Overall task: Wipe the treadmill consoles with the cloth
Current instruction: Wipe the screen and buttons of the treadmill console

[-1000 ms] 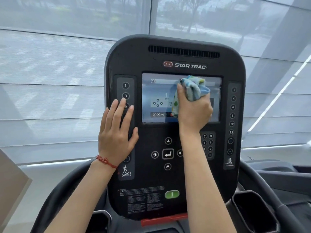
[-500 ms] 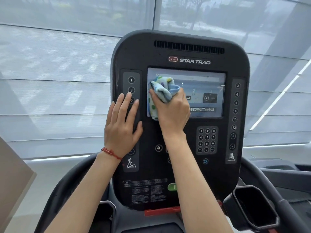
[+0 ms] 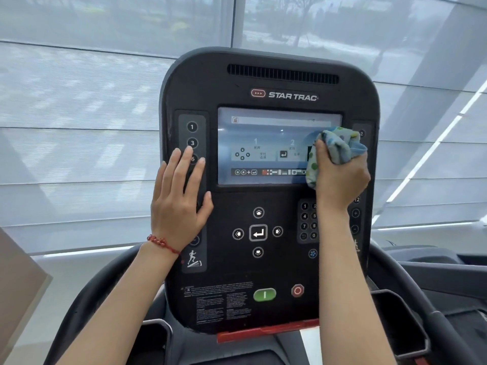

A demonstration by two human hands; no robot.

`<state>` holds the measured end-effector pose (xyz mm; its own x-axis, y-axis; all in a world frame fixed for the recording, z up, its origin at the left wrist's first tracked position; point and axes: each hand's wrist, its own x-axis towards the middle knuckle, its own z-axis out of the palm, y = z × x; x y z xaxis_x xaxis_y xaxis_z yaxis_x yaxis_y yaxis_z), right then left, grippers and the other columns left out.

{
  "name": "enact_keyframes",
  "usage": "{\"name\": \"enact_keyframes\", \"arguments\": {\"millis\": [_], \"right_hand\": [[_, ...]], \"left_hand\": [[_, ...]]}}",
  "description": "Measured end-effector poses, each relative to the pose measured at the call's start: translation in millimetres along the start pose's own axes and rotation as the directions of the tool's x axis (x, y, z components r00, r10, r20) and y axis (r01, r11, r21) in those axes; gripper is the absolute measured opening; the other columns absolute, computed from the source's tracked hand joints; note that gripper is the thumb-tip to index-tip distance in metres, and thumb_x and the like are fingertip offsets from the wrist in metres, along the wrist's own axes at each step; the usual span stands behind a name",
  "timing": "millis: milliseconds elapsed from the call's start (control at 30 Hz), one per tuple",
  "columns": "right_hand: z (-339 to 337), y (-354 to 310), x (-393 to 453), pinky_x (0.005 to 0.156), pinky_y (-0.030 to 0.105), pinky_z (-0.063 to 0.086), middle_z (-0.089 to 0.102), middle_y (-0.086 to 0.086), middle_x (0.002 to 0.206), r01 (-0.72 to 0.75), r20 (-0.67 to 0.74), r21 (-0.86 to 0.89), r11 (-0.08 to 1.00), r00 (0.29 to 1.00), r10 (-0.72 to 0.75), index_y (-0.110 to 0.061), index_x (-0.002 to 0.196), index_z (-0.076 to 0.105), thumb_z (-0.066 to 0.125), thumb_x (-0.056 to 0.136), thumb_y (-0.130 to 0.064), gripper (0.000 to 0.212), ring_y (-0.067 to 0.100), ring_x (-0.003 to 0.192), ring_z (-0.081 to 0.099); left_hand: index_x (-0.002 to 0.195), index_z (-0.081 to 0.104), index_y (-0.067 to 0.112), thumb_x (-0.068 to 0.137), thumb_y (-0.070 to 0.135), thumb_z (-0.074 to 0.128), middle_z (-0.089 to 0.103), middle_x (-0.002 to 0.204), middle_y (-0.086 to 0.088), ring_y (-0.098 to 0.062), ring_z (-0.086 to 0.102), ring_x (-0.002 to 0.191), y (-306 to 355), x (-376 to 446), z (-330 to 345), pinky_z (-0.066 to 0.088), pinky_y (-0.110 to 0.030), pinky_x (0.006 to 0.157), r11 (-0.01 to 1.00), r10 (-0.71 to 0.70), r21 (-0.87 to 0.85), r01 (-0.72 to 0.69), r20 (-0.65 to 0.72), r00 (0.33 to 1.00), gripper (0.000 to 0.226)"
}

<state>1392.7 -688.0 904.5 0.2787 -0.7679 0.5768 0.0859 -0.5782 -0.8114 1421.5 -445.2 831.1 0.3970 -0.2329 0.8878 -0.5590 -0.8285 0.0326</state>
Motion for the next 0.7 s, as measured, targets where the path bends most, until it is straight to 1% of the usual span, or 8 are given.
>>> {"name": "enact_keyframes", "arguments": {"millis": [67, 133, 267, 333, 433, 533, 633, 700], "right_hand": [[8.3, -9.2, -6.0, 0.069, 0.016, 0.039, 0.068, 0.011, 0.091, -0.003, -0.007, 0.014, 1.000, 1.000, 0.003, -0.002, 0.095, 0.059, 0.075, 0.069, -0.046, 0.053, 0.019, 0.079, 0.062], [18.5, -20.9, -11.9, 0.066, 0.018, 0.039, 0.068, 0.011, 0.087, 0.036, 0.036, 0.027, 0.999, 0.999, -0.037, -0.001, 0.093, 0.059, 0.075, 0.070, -0.045, 0.052, 0.018, 0.073, 0.060], [35.6, -38.9, -22.3, 0.062, 0.022, 0.041, 0.066, 0.012, 0.078, 0.192, 0.132, 0.055, 0.980, 0.971, -0.197, 0.001, 0.088, 0.060, 0.076, 0.069, -0.044, 0.051, 0.016, 0.064, 0.055], [36.0, -37.5, -16.8, 0.060, 0.024, 0.042, 0.066, 0.013, 0.074, 0.262, 0.147, 0.059, 0.963, 0.952, -0.268, 0.002, 0.084, 0.060, 0.076, 0.068, -0.044, 0.052, 0.018, 0.061, 0.056], [30.4, -27.5, 2.4, 0.058, 0.021, 0.039, 0.066, 0.013, 0.074, 0.329, 0.152, 0.009, 0.944, 0.933, -0.327, 0.002, 0.082, 0.060, 0.075, 0.067, -0.048, 0.055, 0.018, 0.061, 0.058], [25.0, -19.6, 20.3, 0.061, 0.022, 0.040, 0.067, 0.013, 0.081, 0.293, 0.135, -0.003, 0.956, 0.947, -0.290, 0.000, 0.088, 0.061, 0.072, 0.069, -0.053, 0.058, 0.023, 0.069, 0.062], [14.3, -12.0, 38.9, 0.063, 0.015, 0.037, 0.068, 0.010, 0.086, 0.220, 0.081, -0.014, 0.975, 0.972, -0.218, -0.003, 0.093, 0.061, 0.071, 0.070, -0.054, 0.057, 0.016, 0.071, 0.058], [8.6, -5.9, 48.9, 0.065, 0.015, 0.036, 0.068, 0.010, 0.090, 0.172, 0.037, -0.050, 0.984, 0.985, -0.170, -0.004, 0.095, 0.061, 0.070, 0.071, -0.054, 0.057, 0.018, 0.075, 0.060]], "left_hand": [[0.131, 0.050, 0.000, 0.089, 0.018, 0.048, 0.042, 0.140, -0.022, -0.035, 0.032, 0.134, 0.1, 0.1, 0.4, 0.029, -0.050, 0.109, 1.000, 0.002, -0.002, -0.002, -0.009, 1.000, 0.045], [0.130, 0.050, 0.000, 0.089, 0.018, 0.049, 0.043, 0.139, -0.022, -0.035, 0.033, 0.133, 0.4, 0.6, 0.6, 0.029, -0.050, 0.109, 1.000, 0.002, -0.003, -0.002, -0.018, 1.000, 0.045], [0.130, 0.050, 0.000, 0.089, 0.017, 0.049, 0.042, 0.139, -0.022, -0.035, 0.033, 0.134, 0.2, 0.3, 0.3, 0.029, -0.050, 0.110, 1.000, 0.003, -0.002, -0.004, -0.024, 1.000, 0.045], [0.131, 0.049, 0.000, 0.089, 0.017, 0.049, 0.042, 0.140, -0.022, -0.035, 0.032, 0.134, -0.4, 0.0, 0.2, 0.029, -0.050, 0.110, 1.000, 0.004, -0.003, -0.004, -0.019, 1.000, 0.045], [0.132, 0.048, 0.000, 0.089, 0.017, 0.049, 0.041, 0.140, -0.022, -0.035, 0.031, 0.134, -1.4, -0.4, -0.4, 0.029, -0.051, 0.110, 1.000, 0.009, -0.005, -0.009, -0.009, 1.000, 0.045], [0.132, 0.048, 0.000, 0.090, 0.018, 0.048, 0.041, 0.140, -0.022, -0.036, 0.031, 0.134, -1.2, -0.6, -1.2, 0.029, -0.051, 0.109, 1.000, 0.013, -0.006, -0.013, -0.004, 1.000, 0.045], [0.132, 0.049, 0.001, 0.090, 0.018, 0.048, 0.041, 0.140, -0.022, -0.035, 0.031, 0.134, -1.4, -0.8, -1.2, 0.028, -0.050, 0.110, 1.000, 0.006, -0.005, -0.006, -0.001, 1.000, 0.045], [0.131, 0.049, 0.001, 0.089, 0.018, 0.048, 0.042, 0.140, -0.021, -0.035, 0.031, 0.134, -1.6, -0.8, -1.1, 0.028, -0.050, 0.110, 1.000, 0.002, -0.006, -0.002, -0.006, 1.000, 0.045]]}}
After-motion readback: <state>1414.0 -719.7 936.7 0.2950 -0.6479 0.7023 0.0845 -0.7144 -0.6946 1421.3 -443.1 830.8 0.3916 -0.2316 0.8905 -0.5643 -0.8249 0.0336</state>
